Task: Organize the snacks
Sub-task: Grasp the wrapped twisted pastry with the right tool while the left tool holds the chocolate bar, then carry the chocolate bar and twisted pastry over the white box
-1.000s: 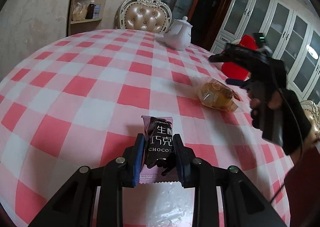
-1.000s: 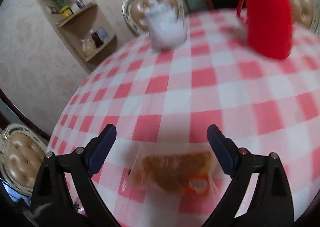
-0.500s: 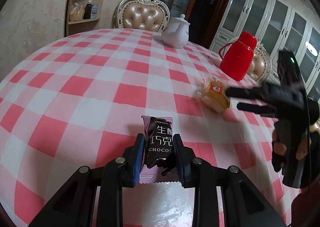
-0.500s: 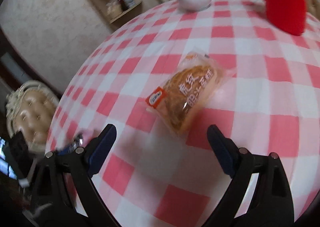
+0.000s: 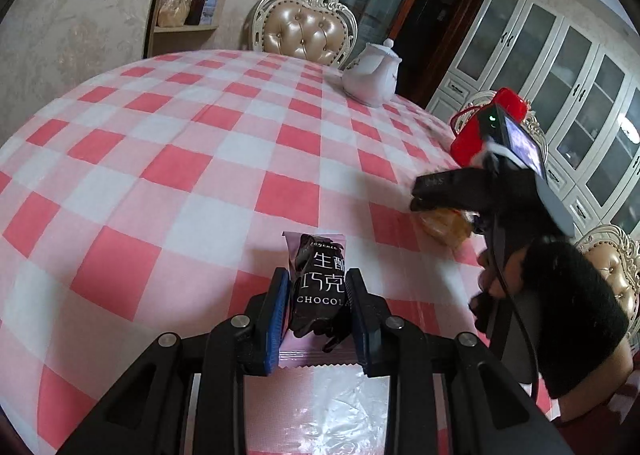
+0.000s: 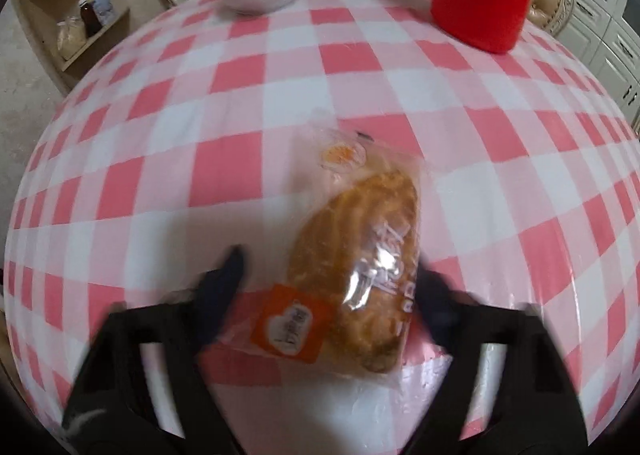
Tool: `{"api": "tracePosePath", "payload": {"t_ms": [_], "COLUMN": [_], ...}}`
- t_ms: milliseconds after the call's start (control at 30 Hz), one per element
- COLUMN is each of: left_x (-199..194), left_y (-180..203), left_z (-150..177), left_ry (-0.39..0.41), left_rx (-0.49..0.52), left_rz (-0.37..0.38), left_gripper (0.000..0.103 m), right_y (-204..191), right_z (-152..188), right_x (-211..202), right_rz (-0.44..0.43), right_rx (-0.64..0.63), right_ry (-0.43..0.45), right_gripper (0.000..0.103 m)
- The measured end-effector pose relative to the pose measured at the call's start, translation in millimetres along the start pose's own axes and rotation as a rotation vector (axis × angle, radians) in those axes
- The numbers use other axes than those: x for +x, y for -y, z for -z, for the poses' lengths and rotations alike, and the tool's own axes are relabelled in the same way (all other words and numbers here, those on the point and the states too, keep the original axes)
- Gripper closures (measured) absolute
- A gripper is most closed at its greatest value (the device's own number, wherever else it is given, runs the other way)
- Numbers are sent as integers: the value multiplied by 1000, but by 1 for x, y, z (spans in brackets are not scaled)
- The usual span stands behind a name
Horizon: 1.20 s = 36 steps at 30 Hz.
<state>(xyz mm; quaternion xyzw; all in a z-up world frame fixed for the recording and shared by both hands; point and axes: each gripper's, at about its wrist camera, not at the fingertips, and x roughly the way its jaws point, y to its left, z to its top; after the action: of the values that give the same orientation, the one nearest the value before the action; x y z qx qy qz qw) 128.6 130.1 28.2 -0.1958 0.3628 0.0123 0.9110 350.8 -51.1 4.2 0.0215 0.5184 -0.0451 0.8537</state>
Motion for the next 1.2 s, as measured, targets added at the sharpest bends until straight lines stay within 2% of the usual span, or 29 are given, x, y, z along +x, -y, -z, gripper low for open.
{"api": "tracePosePath", "payload": {"t_ms": [133, 233, 367, 500, 600, 767, 867, 1000, 1200], "left_x": [8, 12, 16, 19, 18, 21, 18, 6, -18], "left_y": [-3, -5, 0, 9, 10, 14, 25, 35, 36], "left_z": [1, 2, 7, 14, 15, 15, 18, 22, 39], "left_ry": [-39, -55, -77, -89, -85, -98, -86, -38, -8], "left_rx": [-5, -11, 18, 75, 84, 109, 163, 208, 171], "left_rz": [-13, -16, -17, -35, -35, -46, -57, -87, -85], "left_gripper": [73, 73, 73, 73, 73, 73, 74, 74, 74], "right_y": [15, 30, 52, 60, 70, 85, 80, 74, 91], "right_z": [32, 83, 148, 189, 209, 222, 225, 228, 226], "right_x": [-20, -56, -110, -146, -152, -149, -162, -164, -141], "right_rz": [-63, -169, -257, -304, -333, -420, -453, -425, -400], "right_rx": [-33, -53, -50, -44, -28, 53, 29, -8, 66], "right_ry": [50, 115, 205, 266, 286, 235, 262, 284, 234], "right_gripper": [52, 53, 53, 53, 53, 53, 53, 52, 53]}}
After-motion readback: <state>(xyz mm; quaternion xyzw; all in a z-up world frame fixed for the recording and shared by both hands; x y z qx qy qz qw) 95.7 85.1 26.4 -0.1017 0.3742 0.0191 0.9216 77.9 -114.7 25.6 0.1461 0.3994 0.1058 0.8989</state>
